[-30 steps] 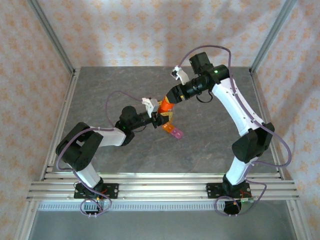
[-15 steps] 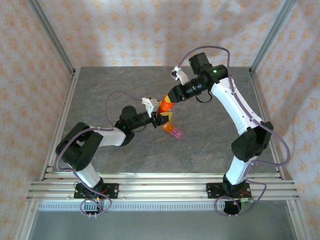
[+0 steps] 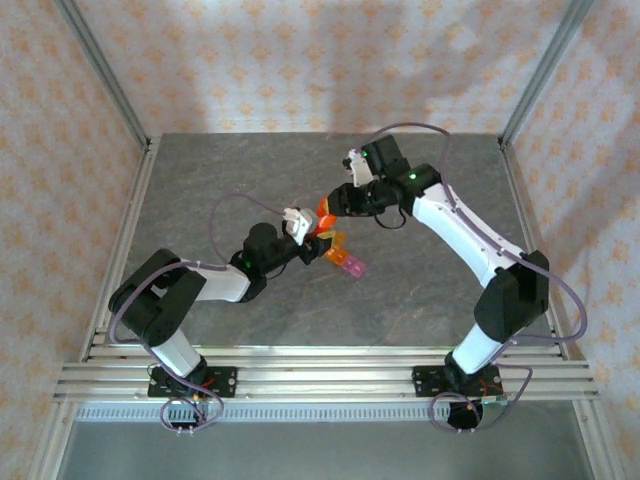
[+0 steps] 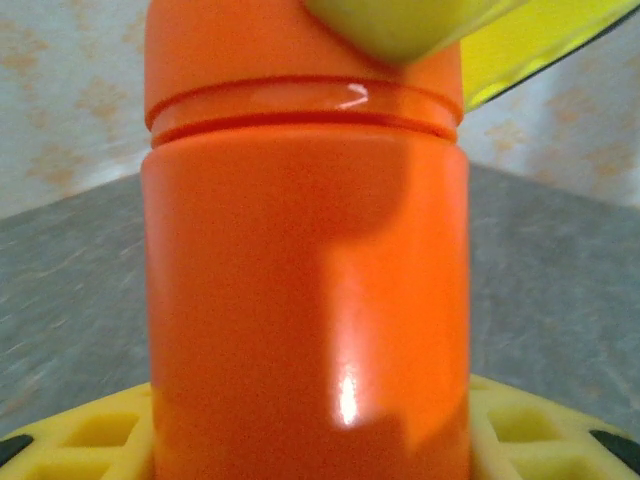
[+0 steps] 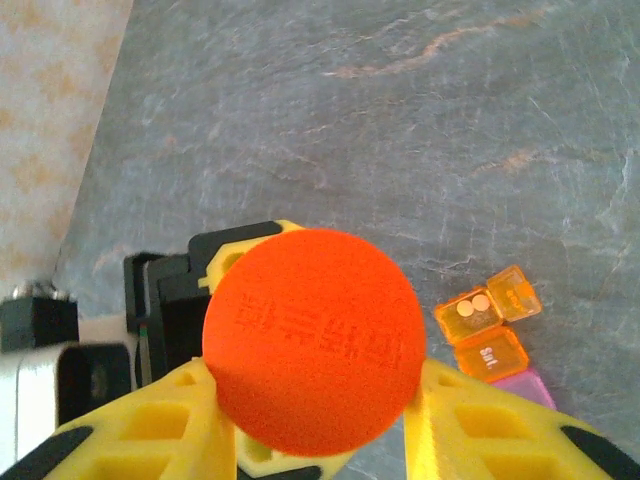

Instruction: Sort the pills into containers

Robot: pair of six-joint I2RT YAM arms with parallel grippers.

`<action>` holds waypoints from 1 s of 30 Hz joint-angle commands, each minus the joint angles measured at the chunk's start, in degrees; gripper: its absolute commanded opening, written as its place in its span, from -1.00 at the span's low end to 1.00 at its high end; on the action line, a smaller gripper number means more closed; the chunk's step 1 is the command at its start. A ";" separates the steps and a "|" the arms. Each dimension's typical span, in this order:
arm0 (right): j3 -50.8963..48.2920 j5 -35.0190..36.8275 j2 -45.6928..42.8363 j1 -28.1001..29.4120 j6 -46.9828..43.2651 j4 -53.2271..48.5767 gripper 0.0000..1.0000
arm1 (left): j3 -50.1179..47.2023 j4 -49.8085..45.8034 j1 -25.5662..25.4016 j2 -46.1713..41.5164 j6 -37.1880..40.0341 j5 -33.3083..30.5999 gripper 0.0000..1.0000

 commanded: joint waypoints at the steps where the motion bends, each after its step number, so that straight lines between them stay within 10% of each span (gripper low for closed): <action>1: -5.11 9.07 -0.64 2.20 12.66 7.40 -0.54 | 1.29 10.87 -2.72 -4.60 6.88 -7.07 -1.00; 18: -2.59 8.14 -2.54 0.12 13.47 7.07 -0.42 | 1.94 10.87 -2.99 -2.22 5.04 -9.05 -1.00; 30: -0.26 0.45 -10.25 -4.74 0.42 3.98 0.52 | 2.63 11.01 2.42 -2.02 -3.12 4.23 -1.00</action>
